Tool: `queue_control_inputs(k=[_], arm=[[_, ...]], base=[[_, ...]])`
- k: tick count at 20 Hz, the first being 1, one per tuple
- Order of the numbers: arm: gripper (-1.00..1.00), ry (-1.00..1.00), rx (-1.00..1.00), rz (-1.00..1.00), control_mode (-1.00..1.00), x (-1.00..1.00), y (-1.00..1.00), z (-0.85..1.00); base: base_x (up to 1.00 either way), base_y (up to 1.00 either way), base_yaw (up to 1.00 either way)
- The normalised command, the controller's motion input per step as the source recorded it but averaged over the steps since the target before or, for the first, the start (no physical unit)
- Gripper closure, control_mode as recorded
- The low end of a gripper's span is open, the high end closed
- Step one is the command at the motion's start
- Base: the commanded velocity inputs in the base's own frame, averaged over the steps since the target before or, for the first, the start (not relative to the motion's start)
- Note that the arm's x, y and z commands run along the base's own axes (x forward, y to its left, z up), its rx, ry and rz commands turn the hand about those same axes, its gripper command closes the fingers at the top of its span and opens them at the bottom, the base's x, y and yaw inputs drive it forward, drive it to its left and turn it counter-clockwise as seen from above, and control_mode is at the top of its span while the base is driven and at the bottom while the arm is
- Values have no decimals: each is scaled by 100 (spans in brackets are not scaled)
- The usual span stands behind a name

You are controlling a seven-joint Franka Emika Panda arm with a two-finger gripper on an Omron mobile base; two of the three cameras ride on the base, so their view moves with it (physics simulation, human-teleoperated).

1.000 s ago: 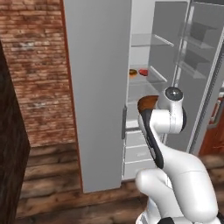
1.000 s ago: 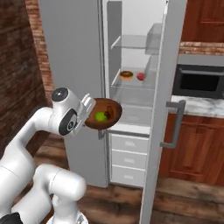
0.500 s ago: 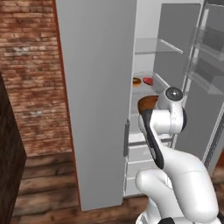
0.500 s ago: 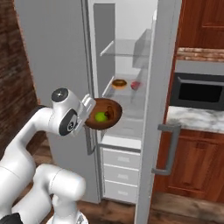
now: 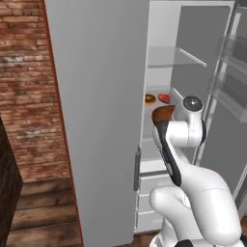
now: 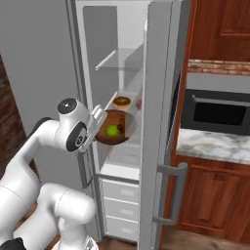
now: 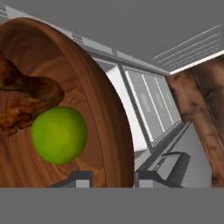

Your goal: Pick the chicken drumstick and lime from their plates and place them in the bowl. Then put the bowl in the fridge.

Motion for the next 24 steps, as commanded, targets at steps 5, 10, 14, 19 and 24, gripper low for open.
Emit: queue_control_inputs(k=[5, 10, 14, 19, 24], arm=[[100, 0, 0, 0, 100, 0, 0, 0], [100, 0, 0, 0, 100, 0, 0, 0], [100, 0, 0, 0, 100, 0, 0, 0], [100, 0, 0, 0, 100, 0, 0, 0], [100, 0, 0, 0, 100, 0, 0, 0]], base=[[48, -36, 1], [35, -31, 1], [32, -18, 2], [5, -5, 0], [0, 0, 0]])
